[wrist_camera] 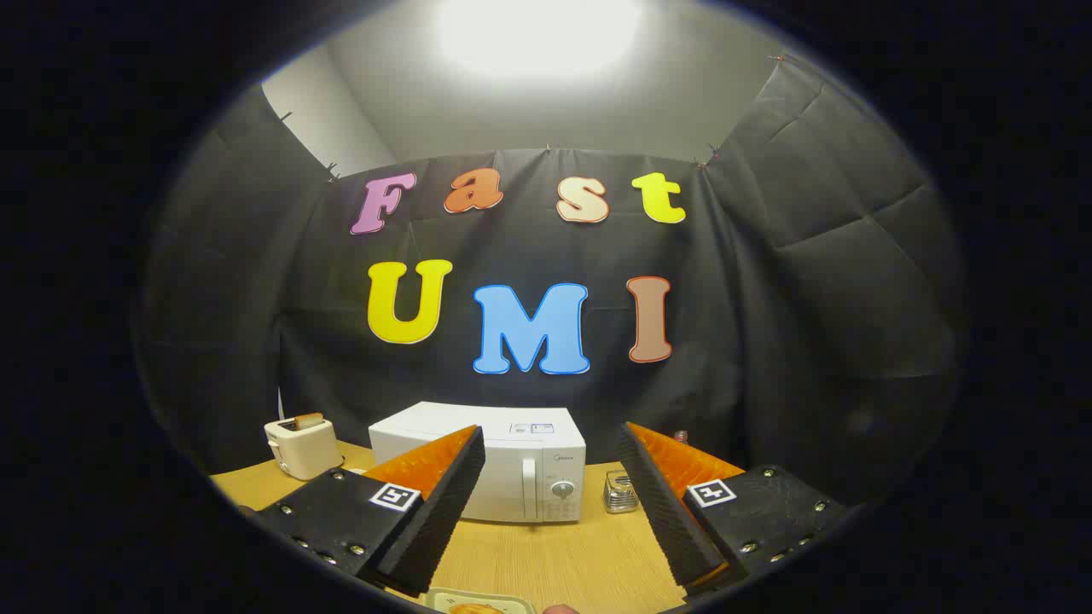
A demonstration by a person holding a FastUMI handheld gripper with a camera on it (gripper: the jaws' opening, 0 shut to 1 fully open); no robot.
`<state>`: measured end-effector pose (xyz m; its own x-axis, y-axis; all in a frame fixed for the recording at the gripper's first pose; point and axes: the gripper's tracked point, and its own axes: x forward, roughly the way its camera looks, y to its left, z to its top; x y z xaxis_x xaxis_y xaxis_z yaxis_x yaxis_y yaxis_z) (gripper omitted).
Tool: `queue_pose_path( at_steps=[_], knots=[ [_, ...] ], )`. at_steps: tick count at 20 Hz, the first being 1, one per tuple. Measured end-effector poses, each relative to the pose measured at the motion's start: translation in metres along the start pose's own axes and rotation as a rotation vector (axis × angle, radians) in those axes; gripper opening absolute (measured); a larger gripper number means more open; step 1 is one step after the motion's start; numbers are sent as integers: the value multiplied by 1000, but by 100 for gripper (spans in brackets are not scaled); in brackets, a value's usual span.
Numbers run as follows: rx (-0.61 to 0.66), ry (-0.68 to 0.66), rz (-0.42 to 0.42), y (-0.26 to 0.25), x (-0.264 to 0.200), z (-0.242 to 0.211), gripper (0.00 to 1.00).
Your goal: Open the microwave, put the food inside, and close the microwave door.
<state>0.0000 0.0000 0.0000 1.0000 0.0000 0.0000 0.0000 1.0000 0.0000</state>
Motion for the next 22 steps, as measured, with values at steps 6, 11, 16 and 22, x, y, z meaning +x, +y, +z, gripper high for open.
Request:
queue_pose_path(
  at_steps=[6, 11, 16, 22],
  knots=[
    [0, 19, 6, 3, 11, -11, 98],
    [13, 35, 16, 0, 40, -22, 98],
    [37, 52, 44, 4, 84, -36, 98],
    [45, 107, 77, 13, 144, -73, 98]
  ],
)
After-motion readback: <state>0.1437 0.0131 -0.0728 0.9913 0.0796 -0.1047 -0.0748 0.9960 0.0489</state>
